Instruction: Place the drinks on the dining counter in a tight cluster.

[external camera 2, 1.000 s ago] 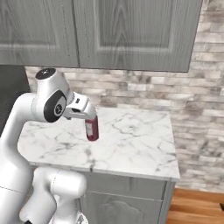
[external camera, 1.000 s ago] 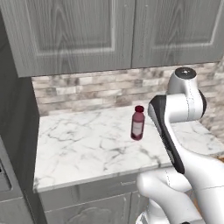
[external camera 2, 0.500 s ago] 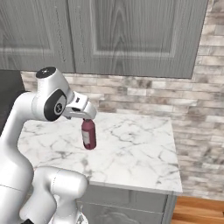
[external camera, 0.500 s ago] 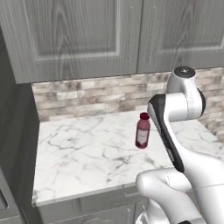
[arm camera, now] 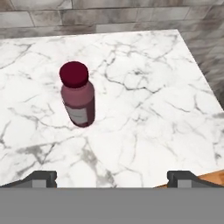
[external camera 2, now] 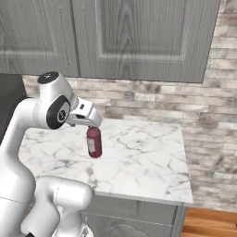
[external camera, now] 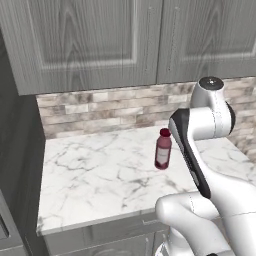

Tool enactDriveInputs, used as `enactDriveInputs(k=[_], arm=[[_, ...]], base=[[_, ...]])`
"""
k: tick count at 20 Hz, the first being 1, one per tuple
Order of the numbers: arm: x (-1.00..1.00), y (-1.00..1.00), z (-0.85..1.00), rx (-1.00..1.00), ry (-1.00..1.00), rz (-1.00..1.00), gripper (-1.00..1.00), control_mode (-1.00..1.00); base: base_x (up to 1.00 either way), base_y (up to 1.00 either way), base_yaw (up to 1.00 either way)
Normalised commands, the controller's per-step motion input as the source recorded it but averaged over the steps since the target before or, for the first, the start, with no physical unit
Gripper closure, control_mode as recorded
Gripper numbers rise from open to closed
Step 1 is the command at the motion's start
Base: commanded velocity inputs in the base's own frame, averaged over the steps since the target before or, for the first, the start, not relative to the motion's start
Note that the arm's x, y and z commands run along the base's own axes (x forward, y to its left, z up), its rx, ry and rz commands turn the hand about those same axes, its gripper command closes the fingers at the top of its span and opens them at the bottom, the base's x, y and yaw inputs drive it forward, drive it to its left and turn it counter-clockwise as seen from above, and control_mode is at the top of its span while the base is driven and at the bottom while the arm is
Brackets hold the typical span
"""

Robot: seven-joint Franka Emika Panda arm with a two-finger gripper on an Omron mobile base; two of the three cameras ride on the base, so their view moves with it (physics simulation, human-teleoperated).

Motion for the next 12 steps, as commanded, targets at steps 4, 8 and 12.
enactDriveInputs(k=[4, 8, 12], arm=[[0.09, -0.01, 0.0, 0.03, 0.0, 0.16, -1.0, -1.0], [0.13, -0.07, -0.04, 0.1, 0.0, 0.25, -1.0, -1.0], [0.0, -0.01, -0.01, 0.01, -0.03, 0.11, -1.0, -1.0]], base=[[0.0, 0.0, 0.0], [0.0, 0.0, 0.0], [0.0, 0.0, 0.0]])
